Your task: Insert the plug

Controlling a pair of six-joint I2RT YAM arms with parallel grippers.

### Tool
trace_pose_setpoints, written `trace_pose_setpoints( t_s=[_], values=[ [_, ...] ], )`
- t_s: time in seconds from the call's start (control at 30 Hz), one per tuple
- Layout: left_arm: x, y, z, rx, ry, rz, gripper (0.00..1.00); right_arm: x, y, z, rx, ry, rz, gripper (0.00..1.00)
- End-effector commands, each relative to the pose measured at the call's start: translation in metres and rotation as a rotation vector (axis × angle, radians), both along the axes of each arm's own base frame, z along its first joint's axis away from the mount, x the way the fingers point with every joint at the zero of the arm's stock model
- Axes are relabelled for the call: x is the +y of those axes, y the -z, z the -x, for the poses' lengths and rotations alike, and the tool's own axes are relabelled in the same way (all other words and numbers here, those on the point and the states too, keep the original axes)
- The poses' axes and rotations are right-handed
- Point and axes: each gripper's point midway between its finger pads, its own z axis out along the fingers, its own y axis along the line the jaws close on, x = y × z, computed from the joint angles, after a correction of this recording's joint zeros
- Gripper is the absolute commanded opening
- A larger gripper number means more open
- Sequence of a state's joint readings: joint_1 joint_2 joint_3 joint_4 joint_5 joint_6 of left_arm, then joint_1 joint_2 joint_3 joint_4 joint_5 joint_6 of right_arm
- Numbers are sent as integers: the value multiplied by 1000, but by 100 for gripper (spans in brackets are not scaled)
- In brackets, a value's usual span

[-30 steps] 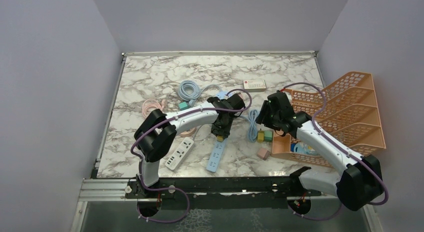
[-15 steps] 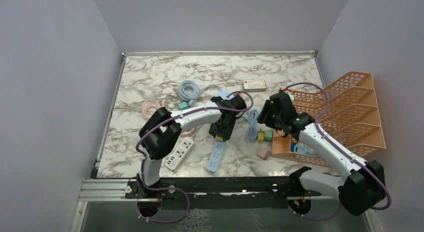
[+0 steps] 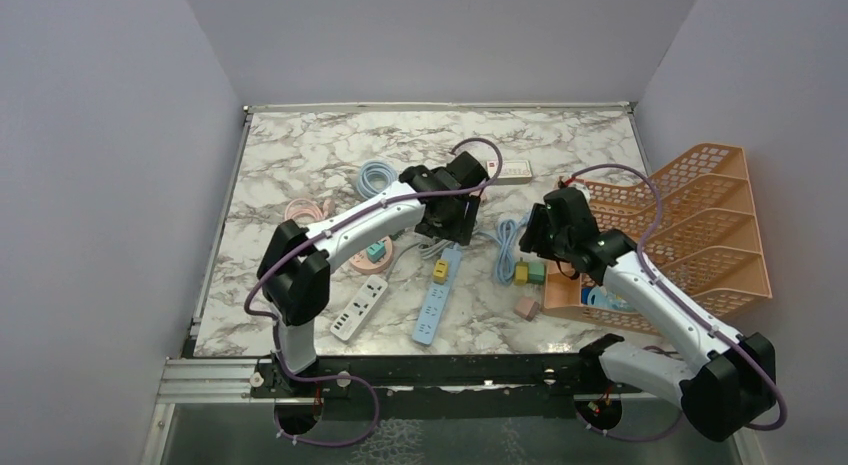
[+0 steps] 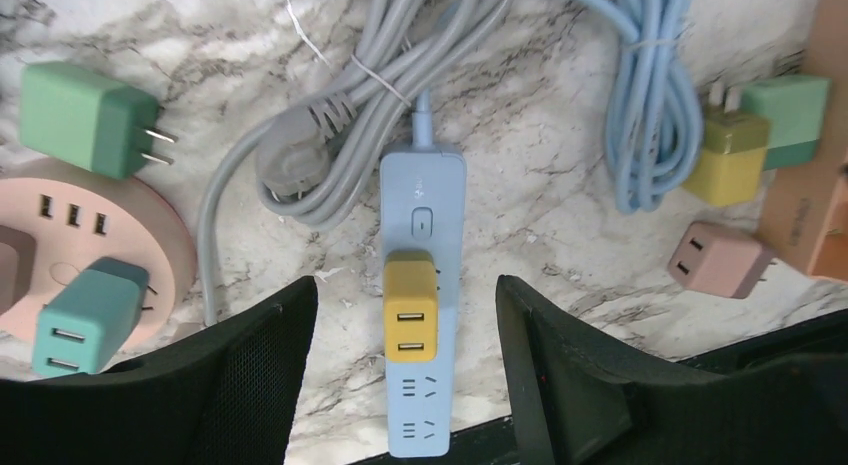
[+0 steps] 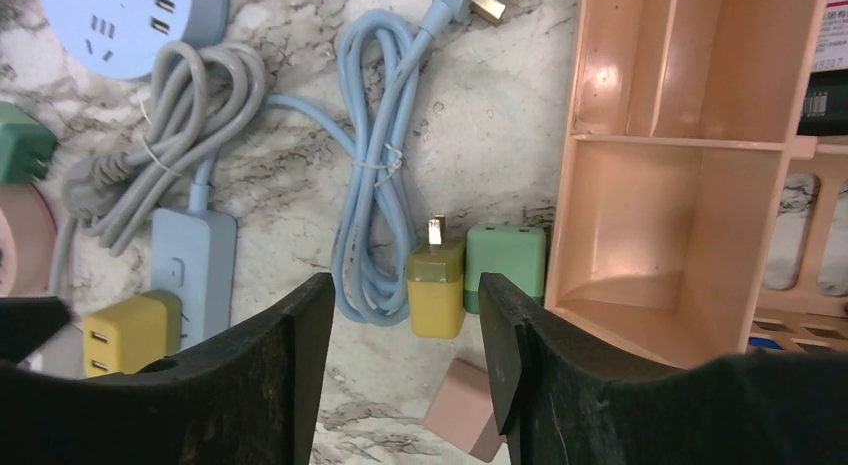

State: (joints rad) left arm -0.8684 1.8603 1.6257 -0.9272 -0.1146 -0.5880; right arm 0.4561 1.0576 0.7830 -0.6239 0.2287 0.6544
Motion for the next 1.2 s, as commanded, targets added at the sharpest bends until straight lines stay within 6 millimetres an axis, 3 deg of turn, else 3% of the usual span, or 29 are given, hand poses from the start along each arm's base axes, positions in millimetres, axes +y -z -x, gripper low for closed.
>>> trace_pose_setpoints(
  t_s=[0.0,0.13,0.37,0.57,0.73,0.93,1.07,1.17],
  values=[
    [0,-48,-28,-151,-40,131,67,2,19,15,106,-77,35,54],
    [-4,-78,-45,-258,-69,300,67,3,35,20,183,-107,60,50],
    [-8,-107,-50,-362,-76,471,69,8,54,20,263,-132,79,46],
    [-2,-111,-47,-404,-73,524,76,14,65,15,305,-153,85,41],
    [-1,-112,-45,-411,-64,550,77,17,72,12,311,-155,76,34],
    [3,-112,-47,-418,-74,555,78,21,80,11,332,-160,68,33],
    [6,-116,-50,-430,-88,579,79,22,71,5,298,-153,63,24],
    [10,-123,-54,-445,-100,611,81,23,44,-7,211,-136,49,19]
  ],
)
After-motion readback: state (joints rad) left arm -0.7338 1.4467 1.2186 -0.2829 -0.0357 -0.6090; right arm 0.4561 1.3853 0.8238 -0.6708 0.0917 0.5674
